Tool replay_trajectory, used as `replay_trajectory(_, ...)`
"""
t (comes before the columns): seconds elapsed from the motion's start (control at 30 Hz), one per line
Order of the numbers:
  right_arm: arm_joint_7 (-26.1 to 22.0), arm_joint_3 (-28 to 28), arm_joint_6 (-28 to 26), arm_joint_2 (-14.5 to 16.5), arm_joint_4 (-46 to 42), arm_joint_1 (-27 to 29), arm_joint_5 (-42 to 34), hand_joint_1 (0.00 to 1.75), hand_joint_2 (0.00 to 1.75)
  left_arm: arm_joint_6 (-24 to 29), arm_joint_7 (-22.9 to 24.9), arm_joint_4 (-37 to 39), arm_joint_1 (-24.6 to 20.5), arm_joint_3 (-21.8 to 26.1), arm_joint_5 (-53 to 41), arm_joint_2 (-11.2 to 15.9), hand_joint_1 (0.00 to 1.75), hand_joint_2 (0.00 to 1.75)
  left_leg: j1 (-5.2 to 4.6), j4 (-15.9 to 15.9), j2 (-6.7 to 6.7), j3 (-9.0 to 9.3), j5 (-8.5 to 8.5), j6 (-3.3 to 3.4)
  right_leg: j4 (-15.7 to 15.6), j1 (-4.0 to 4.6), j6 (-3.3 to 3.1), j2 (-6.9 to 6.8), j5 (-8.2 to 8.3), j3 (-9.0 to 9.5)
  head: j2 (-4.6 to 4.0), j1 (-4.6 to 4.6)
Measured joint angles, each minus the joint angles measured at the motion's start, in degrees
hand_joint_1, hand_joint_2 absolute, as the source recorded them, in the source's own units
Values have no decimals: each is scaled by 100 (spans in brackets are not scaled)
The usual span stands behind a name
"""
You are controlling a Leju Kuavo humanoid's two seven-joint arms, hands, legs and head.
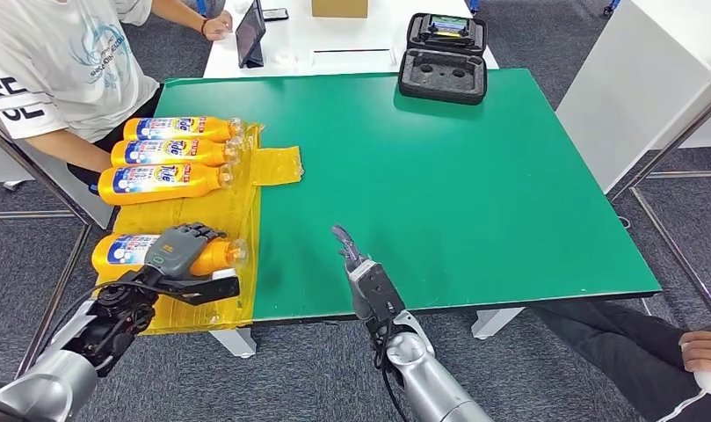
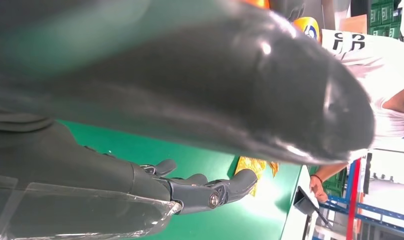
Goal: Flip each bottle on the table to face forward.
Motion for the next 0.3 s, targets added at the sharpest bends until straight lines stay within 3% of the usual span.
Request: replay_trajectory(0.3,0,-1,2,0,0,1,2,0,0,-410,-35,177,-204,-9,-5,6,175,175,0,0,-1,0,0,0,0,0,0,0,0,2,0,1)
